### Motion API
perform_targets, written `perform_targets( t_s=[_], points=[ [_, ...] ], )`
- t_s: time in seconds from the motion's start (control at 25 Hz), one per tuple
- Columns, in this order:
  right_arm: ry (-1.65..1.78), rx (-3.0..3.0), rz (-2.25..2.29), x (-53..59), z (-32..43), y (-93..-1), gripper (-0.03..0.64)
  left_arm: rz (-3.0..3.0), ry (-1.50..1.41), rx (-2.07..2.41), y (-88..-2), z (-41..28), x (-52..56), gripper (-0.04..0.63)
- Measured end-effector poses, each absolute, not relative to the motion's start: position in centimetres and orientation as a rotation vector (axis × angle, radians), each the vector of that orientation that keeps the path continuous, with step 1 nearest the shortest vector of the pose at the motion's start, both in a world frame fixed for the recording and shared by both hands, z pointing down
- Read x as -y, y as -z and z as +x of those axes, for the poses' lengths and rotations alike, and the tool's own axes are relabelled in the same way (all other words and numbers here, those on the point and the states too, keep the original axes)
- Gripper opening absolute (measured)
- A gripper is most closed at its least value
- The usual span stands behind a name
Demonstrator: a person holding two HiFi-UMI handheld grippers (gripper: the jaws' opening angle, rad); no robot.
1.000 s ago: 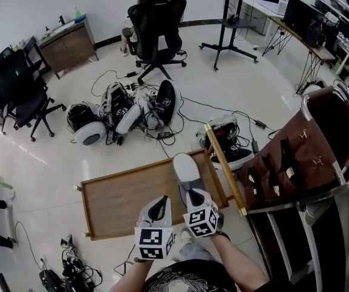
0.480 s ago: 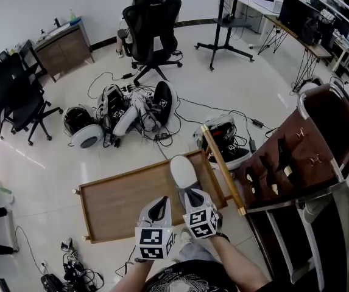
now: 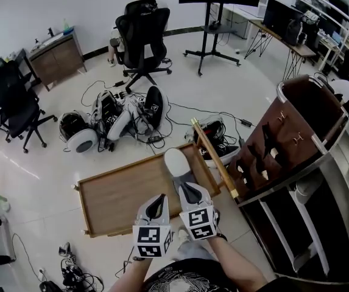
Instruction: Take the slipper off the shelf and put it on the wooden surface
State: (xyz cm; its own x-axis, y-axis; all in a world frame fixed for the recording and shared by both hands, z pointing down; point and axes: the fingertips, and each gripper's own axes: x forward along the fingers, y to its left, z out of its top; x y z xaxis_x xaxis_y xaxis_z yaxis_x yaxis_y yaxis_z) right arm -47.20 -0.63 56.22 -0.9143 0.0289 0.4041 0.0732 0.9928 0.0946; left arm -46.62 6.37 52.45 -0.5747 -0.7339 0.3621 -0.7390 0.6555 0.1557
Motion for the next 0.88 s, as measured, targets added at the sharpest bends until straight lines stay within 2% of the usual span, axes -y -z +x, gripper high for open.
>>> perform_targets(
  t_s=[0.88],
  points=[
    [0.156, 2.951, 0.226, -2.4, -28.7, -43.6, 0.0, 1.488, 0.125, 2.459, -45.8, -30.7, -6.6, 0.006]
  ],
)
